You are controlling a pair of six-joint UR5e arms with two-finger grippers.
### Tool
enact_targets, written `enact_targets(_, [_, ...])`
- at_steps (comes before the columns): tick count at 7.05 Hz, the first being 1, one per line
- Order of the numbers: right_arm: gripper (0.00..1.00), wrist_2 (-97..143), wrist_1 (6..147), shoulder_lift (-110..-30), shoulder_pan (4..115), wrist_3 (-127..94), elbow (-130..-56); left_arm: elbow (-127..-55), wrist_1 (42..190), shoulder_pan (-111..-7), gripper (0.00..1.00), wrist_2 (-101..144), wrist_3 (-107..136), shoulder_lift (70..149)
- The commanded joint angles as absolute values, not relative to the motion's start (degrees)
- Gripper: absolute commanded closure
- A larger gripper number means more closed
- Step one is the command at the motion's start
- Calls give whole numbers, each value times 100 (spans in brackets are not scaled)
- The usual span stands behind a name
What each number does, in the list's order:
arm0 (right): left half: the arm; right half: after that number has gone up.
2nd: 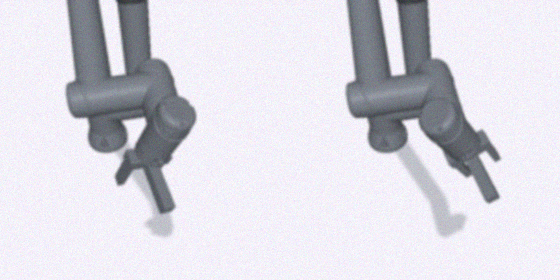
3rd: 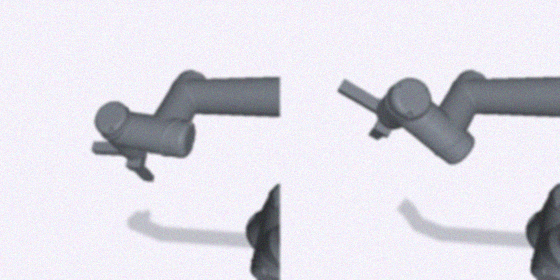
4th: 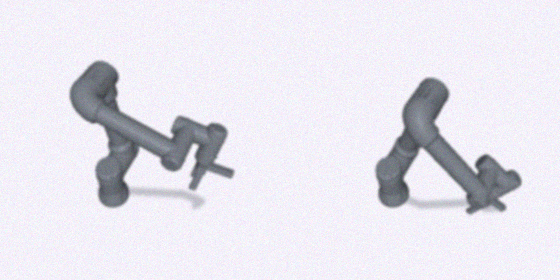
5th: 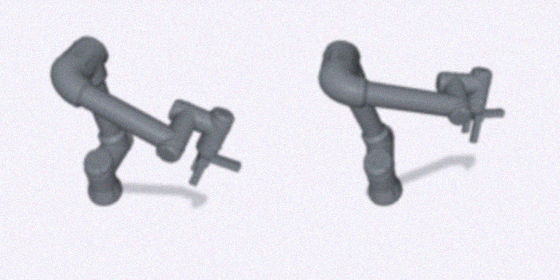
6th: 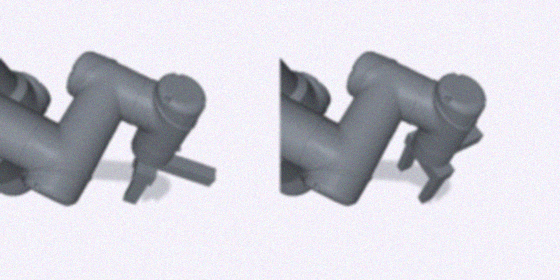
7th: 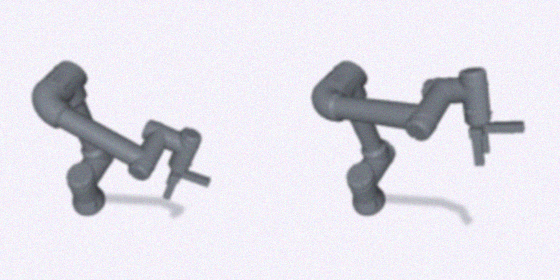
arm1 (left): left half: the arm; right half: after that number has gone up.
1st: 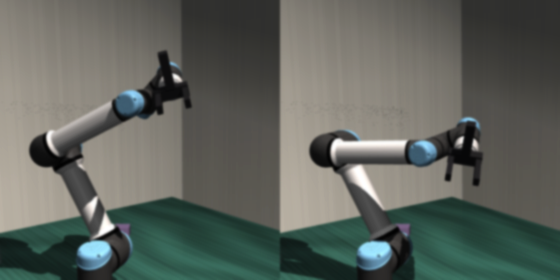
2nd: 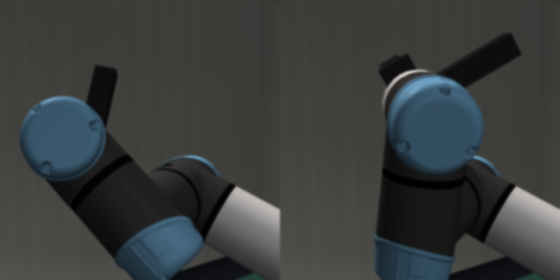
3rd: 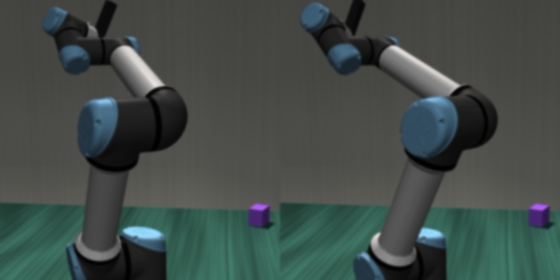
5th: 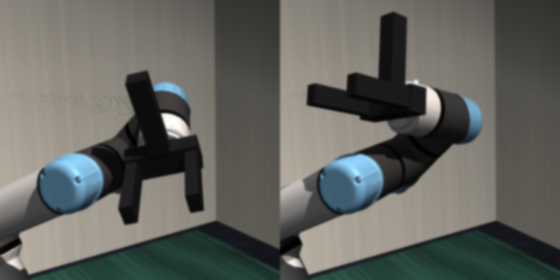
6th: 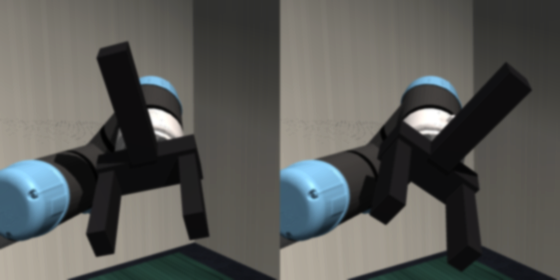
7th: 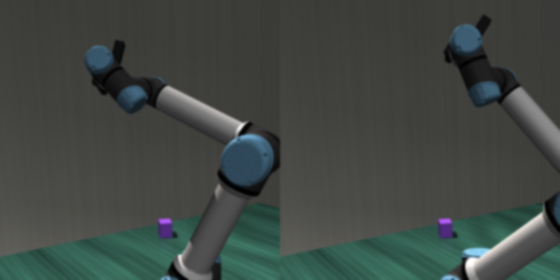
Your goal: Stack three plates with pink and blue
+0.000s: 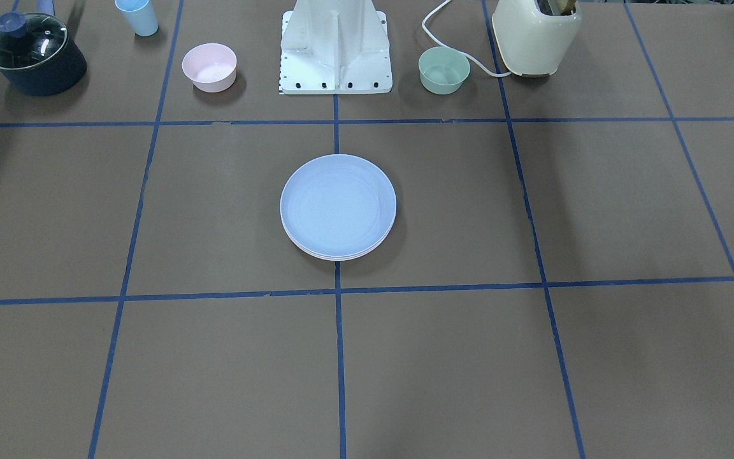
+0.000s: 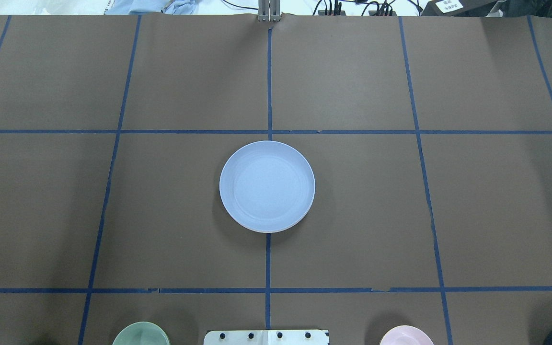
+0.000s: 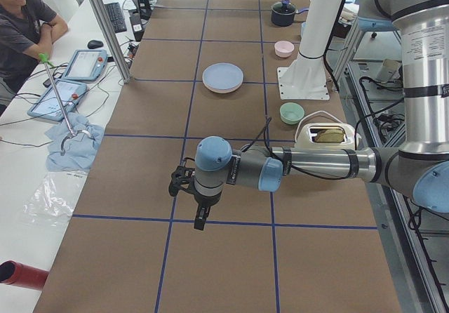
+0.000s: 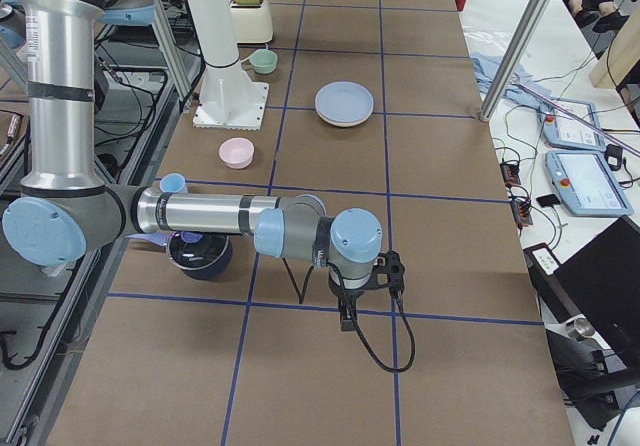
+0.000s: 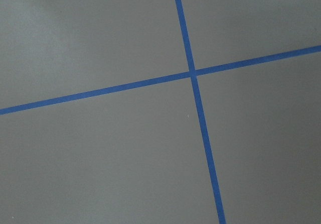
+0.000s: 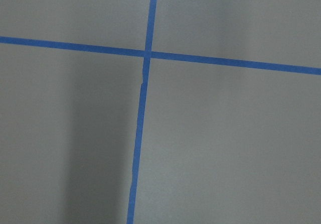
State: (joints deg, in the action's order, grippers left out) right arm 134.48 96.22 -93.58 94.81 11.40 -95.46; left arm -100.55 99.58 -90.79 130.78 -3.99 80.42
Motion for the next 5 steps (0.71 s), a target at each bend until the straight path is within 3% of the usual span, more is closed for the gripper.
enact_targets(1, [0,13447,9615,-9290,9501,775,-9685,-10055,9967,-9079,0,13078,-404,8042])
enact_targets(5, [0,13456,9615,-9299,9492,589,-9624,-10019,9993,-9062,0,13069,382,8068])
